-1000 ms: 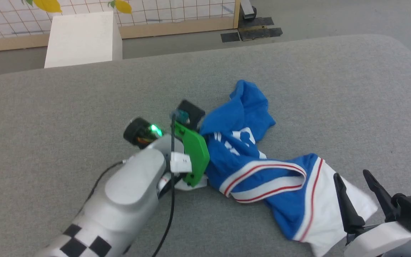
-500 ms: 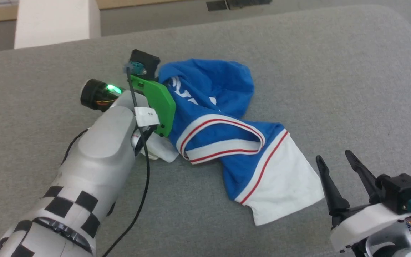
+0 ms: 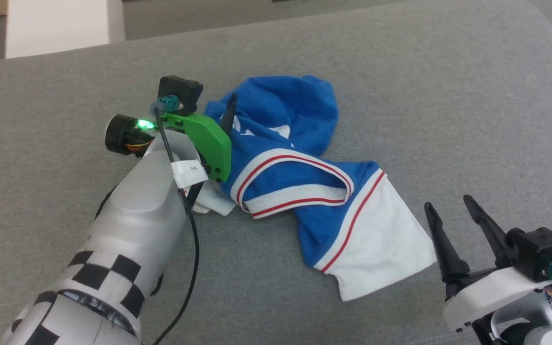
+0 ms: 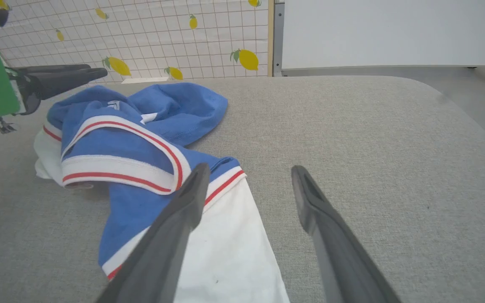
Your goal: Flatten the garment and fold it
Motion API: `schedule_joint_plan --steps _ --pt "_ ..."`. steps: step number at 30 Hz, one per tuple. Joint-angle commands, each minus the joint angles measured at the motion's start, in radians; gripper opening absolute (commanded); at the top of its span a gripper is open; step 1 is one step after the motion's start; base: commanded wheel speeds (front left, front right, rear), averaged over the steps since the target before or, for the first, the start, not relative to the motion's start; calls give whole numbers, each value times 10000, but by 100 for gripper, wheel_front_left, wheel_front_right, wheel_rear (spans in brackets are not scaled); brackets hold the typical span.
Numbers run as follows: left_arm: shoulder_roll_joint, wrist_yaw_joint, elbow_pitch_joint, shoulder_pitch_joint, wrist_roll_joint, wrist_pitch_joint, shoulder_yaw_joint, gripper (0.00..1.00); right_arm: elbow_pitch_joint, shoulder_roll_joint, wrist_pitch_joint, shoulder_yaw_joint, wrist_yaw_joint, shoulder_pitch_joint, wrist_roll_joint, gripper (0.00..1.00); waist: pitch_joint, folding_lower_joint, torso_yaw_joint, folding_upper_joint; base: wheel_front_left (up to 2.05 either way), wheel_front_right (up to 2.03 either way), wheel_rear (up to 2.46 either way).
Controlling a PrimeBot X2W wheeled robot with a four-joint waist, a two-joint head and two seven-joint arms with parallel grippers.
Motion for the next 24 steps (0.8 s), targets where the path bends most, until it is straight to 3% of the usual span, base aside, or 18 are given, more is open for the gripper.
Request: schedule_joint_plan --steps 1,5,8,16,24 --pt "-9 140 -213 93 128 -131 54 100 -38 12 -65 -44 -11 -7 -28 100 -415 -1 429 120 0 0 0" --pt "160 291 -1115 668 211 -191 270 100 -82 34 6 -151 -11 141 -41 100 -768 -1 714 120 0 0 0" --pt "360 98 -1411 1382 141 -53 167 100 -115 61 72 -214 -11 310 -70 100 -1044 -1 885 120 0 0 0" --pt "1119 -268 -2330 2811 -366 2434 -311 100 -243 120 203 -344 -11 782 -57 100 -1434 -1 1112 120 0 0 0" --pt "1532 -68 -3552 3415 -599 4032 -546 100 -288 163 242 -223 -11 758 70 100 -1147 -1 926 120 0 0 0"
